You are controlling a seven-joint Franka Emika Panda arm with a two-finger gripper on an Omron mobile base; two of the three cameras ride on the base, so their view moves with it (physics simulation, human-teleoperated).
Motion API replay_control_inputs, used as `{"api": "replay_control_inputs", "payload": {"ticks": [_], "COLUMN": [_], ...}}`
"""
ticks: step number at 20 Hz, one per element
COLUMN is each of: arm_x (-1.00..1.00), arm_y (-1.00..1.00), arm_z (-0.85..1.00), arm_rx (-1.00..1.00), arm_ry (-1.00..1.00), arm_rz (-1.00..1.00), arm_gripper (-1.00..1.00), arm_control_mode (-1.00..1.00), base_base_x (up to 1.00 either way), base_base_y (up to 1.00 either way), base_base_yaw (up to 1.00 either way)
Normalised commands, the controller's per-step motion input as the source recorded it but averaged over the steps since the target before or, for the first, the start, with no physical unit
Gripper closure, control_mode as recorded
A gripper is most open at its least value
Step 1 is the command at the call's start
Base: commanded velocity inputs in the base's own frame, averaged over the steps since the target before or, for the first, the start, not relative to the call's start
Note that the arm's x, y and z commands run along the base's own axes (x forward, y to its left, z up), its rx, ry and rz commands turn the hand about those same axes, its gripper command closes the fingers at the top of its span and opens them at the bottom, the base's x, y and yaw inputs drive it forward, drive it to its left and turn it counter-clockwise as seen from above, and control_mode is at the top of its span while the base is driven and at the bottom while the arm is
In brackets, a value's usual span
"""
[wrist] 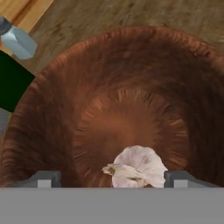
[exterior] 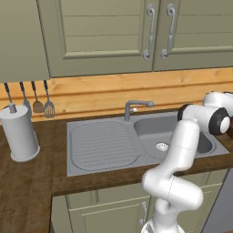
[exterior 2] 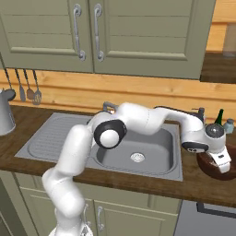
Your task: Pick the garlic from the sink and place it in the bowl. Then pick the bowl and place it in the microwave. Then close the microwave door and press the start button.
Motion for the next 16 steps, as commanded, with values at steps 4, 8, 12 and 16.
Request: {"api": "replay_control_inputs", "payload": {"ticks": [4,8,12,16], "arm_x": [-0.11,-0.25,-0.29,-0.02], "arm_y": [0.34,0.37,0.45,0.36], "arm_z": [0.44,0.73,0.37,0.34], "arm_rx": [-0.09,-0.12,-0.11,-0.1], "arm_ry": [0.01,0.09,0.25,0.27], "arm_rz": [0.0,0.01,0.13,0.26], "arm_gripper": [-1.0,-1.0,-1.0,-1.0], "arm_control_mode": [-1.0,-1.0,-1.0,-1.0], "base_base_x": [0.0,0.0,0.0,0.0], "base_base_y": [0.0,0.0,0.0,0.0], "base_base_yaw": [0.0,0.0,0.0,0.0]}}
